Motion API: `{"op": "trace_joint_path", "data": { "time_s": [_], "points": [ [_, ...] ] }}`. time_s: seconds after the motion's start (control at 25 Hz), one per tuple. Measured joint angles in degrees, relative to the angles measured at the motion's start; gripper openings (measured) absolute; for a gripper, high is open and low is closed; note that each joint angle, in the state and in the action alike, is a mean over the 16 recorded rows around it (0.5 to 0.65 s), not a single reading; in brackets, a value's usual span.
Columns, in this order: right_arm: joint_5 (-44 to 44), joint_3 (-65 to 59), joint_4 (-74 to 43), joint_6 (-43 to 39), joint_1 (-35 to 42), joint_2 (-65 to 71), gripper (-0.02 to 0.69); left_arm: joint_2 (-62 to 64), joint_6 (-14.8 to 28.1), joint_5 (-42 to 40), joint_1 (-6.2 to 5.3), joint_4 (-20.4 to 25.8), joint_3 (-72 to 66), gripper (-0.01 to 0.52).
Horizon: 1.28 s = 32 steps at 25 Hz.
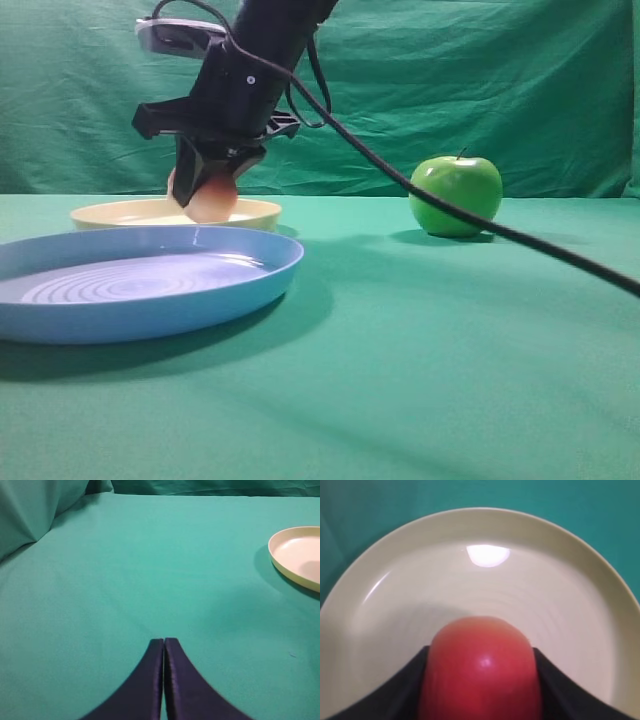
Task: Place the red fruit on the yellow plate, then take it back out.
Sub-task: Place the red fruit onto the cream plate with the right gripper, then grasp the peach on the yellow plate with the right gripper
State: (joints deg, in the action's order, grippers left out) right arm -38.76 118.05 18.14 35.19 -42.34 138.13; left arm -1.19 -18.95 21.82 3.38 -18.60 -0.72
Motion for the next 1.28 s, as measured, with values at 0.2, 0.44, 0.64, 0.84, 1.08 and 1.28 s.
{"op": "trace_joint_path", "data": {
  "time_s": [0.2, 0.44, 0.64, 0.84, 1.08, 1.28],
  "points": [
    [-2.0, 1.3, -0.4, -1.0, 0.2, -1.2, 0.587, 0.0, 0.0, 0.0, 0.0, 0.0, 0.0, 0.0],
    [-8.5, 3.9, -1.8, -6.0, 1.5, -5.1, 0.582, 0.0, -0.1, 0.0, 0.0, 0.0, 0.0, 0.0],
    [-17.2, 6.0, -3.4, -11.3, 3.6, -10.1, 0.425, 0.0, -0.1, 0.0, 0.0, 0.0, 0.0, 0.0],
    [-25.5, 7.1, -4.4, -15.0, 6.3, -16.0, 0.223, 0.0, -0.1, 0.0, 0.0, 0.0, 0.0, 0.0],
    [-31.7, 6.9, -5.7, -17.9, 9.2, -23.8, 0.045, 0.0, -0.1, 0.0, 0.0, 0.0, 0.0, 0.0],
    [-33.4, 4.5, -6.4, -19.4, 10.7, -31.6, 0.0, 0.0, -0.1, 0.0, 0.0, 0.0, 0.0, 0.0]
  ]
}}
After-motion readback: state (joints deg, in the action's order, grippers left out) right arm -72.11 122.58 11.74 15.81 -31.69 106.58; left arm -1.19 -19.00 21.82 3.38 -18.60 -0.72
